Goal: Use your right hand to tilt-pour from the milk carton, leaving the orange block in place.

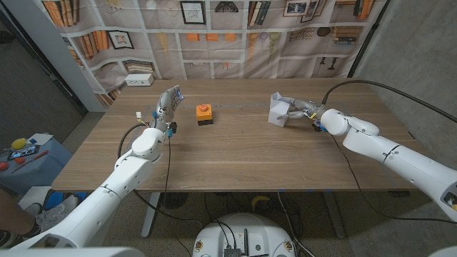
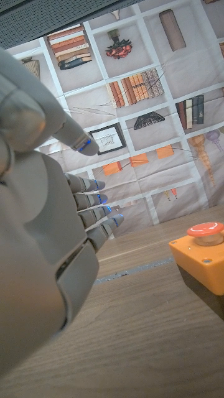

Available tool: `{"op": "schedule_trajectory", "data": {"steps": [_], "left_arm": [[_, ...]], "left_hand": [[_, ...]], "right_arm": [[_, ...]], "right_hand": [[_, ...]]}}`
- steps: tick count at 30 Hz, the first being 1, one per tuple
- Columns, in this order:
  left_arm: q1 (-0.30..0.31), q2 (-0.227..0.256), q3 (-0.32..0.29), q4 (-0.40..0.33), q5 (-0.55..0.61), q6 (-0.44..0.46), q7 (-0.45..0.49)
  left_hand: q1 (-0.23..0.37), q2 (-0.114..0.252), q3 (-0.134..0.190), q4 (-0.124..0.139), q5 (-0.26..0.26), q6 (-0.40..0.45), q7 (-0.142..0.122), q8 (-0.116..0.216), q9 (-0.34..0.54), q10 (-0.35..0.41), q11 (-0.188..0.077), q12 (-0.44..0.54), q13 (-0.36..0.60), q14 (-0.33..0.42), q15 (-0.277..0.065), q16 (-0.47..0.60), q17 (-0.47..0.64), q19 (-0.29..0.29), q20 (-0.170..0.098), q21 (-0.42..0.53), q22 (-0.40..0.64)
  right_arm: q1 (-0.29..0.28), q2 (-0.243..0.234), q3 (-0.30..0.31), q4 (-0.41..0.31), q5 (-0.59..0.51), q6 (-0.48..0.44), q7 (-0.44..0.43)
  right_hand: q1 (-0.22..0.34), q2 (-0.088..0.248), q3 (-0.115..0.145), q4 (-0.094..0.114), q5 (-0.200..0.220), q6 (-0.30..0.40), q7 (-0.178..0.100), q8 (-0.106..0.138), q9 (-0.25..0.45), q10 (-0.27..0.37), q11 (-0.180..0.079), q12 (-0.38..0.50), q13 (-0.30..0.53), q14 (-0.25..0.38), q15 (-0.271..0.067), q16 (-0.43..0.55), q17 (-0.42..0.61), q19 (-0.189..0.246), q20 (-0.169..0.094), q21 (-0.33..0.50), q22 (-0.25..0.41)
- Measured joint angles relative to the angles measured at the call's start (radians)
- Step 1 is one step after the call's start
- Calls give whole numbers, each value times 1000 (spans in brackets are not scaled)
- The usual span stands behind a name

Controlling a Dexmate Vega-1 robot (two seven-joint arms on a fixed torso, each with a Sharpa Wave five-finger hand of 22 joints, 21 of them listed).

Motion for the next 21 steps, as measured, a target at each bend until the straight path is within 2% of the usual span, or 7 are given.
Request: {"op": "schedule_trajectory", "data": {"steps": [1, 3, 7, 16, 19, 21], "left_arm": [[-1, 1, 0, 1, -3, 0, -3], [-2, 3, -1, 4, -6, 0, -7], [-4, 6, -1, 9, -12, 0, -13], [-11, 10, -2, 24, -25, 2, -31], [-15, 12, -2, 32, -29, 2, -39], [-18, 14, -2, 36, -33, 2, -46]], "left_hand": [[0, 0, 0, 0, 0, 1, -1, 0, 0, 0, 0, 0, 0, 0, 0, 0, 0, 0, 0, 0, 0], [0, 0, 0, 0, 0, 6, 2, 0, 0, 0, 0, 0, 0, 1, 1, 0, 0, 0, 0, 0, 0], [0, 0, 3, 3, 0, 7, 4, 0, 0, 0, 0, 0, 0, 9, 2, 0, 0, 4, 4, 0, 0], [0, 0, 3, 3, 0, 7, 4, 0, 0, 4, -4, 0, 0, 11, 0, 0, 3, 4, 4, 0, 0], [0, 0, 3, 3, 0, 7, 4, 0, 0, 4, -4, 0, 0, 11, 0, 0, 2, 4, 4, 0, 0], [0, 0, 3, 3, 0, 7, 4, 0, 0, 4, -4, 0, 0, 11, 0, 0, 2, 4, 4, 0, 0]], "right_arm": [[2, 0, -1, 2, 1, 0, 2], [8, 1, -3, 7, 9, 0, 13], [14, 4, -4, 15, 23, 3, 26], [11, 5, 12, 22, 76, 21, 36], [4, 2, 19, 19, 95, 21, 36], [-3, -3, 26, 10, 105, 21, 36]], "right_hand": [[-6, 7, -3, 3, 2, -9, 5, -7, 0, -18, 5, 0, -2, -12, 5, -4, 0, -7, 7, 0, -1], [-15, 0, -10, 1, 8, -27, 16, -22, 0, -46, 16, 0, -5, -24, 18, -11, 4, -23, 9, 0, -2], [-36, 0, -14, 5, 14, -30, 19, -41, 0, -80, 32, -3, -10, -42, 35, -19, 5, -35, 14, 0, -2], [-72, -14, -37, 13, 25, -33, 23, -62, -5, -129, 55, -4, -21, -73, 55, -31, 5, -52, 16, 0, -2], [-85, -22, -44, 19, 25, -34, 37, -68, -5, -144, 59, -4, -26, -76, 59, -39, 5, -53, 17, 0, -2], [-94, -14, -48, 23, 29, -31, 40, -78, -5, -154, 61, -4, -30, -83, 66, -39, 5, -57, 21, 0, -2]]}}
